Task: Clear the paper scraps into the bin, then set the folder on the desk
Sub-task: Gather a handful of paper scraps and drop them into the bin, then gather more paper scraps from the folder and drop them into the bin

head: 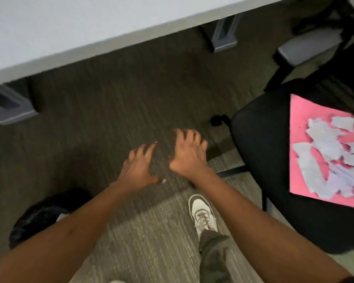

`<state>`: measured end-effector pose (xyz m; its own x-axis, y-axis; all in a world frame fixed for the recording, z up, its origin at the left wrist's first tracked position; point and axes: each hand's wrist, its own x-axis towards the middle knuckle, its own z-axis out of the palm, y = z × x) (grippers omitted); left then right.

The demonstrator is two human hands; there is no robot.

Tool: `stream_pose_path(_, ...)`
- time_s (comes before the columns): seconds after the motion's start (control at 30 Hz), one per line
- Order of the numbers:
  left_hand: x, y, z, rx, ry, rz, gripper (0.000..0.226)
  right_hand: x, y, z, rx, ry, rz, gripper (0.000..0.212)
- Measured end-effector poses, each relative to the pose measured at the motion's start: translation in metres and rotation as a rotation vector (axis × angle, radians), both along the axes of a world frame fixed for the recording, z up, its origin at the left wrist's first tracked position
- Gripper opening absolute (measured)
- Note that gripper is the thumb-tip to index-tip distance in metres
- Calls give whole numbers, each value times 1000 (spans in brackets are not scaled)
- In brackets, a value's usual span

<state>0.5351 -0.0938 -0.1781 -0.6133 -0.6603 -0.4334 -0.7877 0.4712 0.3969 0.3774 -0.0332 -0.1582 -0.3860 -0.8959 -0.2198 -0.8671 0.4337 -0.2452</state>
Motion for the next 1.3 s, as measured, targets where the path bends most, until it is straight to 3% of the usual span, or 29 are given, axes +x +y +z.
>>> stream_pose_path(0.17,-117,24,34,-51,28,-291,125,-96,41,32,-25,22,-150,85)
stream_pose_path(0.4,-252,80,47,-67,57,-526,116,-208,112,39,-29,60,-383,68)
stream_pose_path(0.63,-357,131,28,-179,-29,-632,126,-309,171,25,113,48,-516,90)
stream_pose_path(0.73,-388,146,15,-271,-82,-750,127,-343,188,17,127,27,-529,91)
stream_pose_path(0.93,-419,170,7,-274,-164,-951,134,-384,203,-4,187,24,-511,93)
stream_pose_path(1.3,-454,173,-3,-323,-238,-1020,122,-413,205,-19,268,51,-412,79)
